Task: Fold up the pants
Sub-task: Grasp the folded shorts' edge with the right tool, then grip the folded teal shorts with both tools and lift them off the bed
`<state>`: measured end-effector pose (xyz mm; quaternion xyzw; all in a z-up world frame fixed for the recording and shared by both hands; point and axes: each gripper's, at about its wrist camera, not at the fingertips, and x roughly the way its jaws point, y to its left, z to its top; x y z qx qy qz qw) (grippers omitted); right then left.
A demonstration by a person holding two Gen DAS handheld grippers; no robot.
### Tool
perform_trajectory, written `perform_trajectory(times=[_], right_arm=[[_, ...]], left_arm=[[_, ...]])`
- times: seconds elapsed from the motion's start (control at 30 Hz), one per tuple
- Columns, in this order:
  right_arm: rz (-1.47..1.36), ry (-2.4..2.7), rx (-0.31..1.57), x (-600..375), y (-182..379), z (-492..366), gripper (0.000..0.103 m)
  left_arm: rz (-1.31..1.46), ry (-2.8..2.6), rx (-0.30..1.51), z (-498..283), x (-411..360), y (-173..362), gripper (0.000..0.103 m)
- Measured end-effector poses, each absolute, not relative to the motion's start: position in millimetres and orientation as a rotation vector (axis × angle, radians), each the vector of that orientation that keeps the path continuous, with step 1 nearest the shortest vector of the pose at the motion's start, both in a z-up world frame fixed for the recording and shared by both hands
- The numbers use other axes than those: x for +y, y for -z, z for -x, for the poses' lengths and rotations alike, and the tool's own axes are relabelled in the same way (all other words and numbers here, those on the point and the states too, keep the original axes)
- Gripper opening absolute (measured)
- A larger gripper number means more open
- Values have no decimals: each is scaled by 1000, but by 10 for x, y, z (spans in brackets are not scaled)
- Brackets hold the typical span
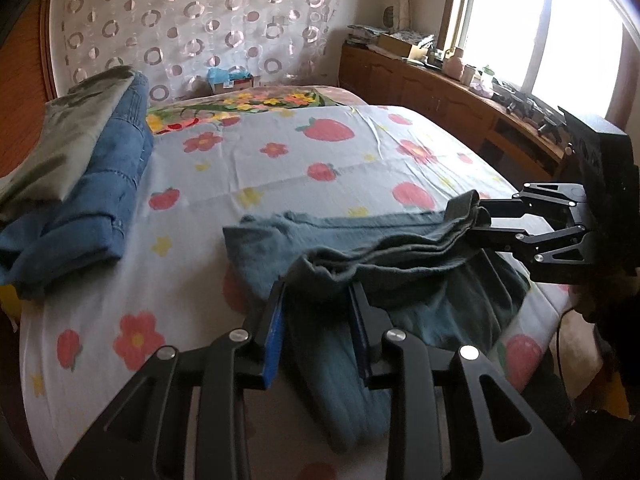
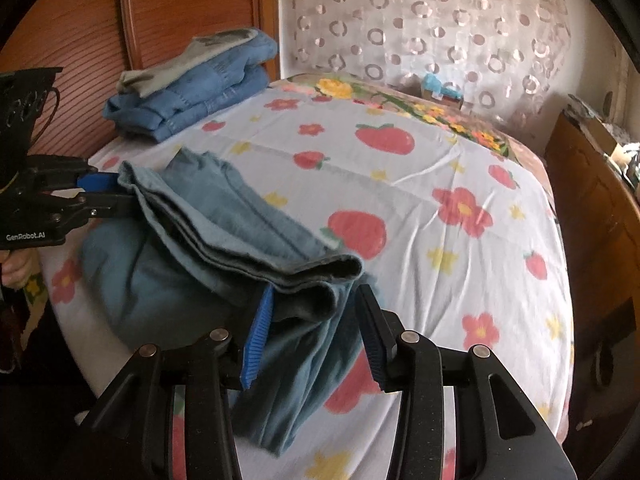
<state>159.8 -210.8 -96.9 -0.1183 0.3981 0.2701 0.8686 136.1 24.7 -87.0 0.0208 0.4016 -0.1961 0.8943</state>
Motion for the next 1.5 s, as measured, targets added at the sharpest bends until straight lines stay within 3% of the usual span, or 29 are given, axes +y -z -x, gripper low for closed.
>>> perform_trajectory(times=[0.5,0.83,0.87,0.9,0.93,1.5], right_arm=[[156,-564,806,-2321,778,-1654,43],[173,-606,863,-2221,975,-1719,44],[168,-610,861,-2217,973,-1747,41],[164,-615,857,-2217,968,-1763,22],[160,-609,843,-2220,944,-1782,9],[173,-563,840,-2160,975,-1959,6]], left_arm=[[-53,410,870,-1689,258,1024,28],[-7,428,848,-1665,318,1071,29],[-10,429,848,-1667,313,1065,29],[-11,430,847,-1665,314,1059,29],[-11,431,845,-1664,321,1048,29],[-19,417,833,-1718,352,1015,29]])
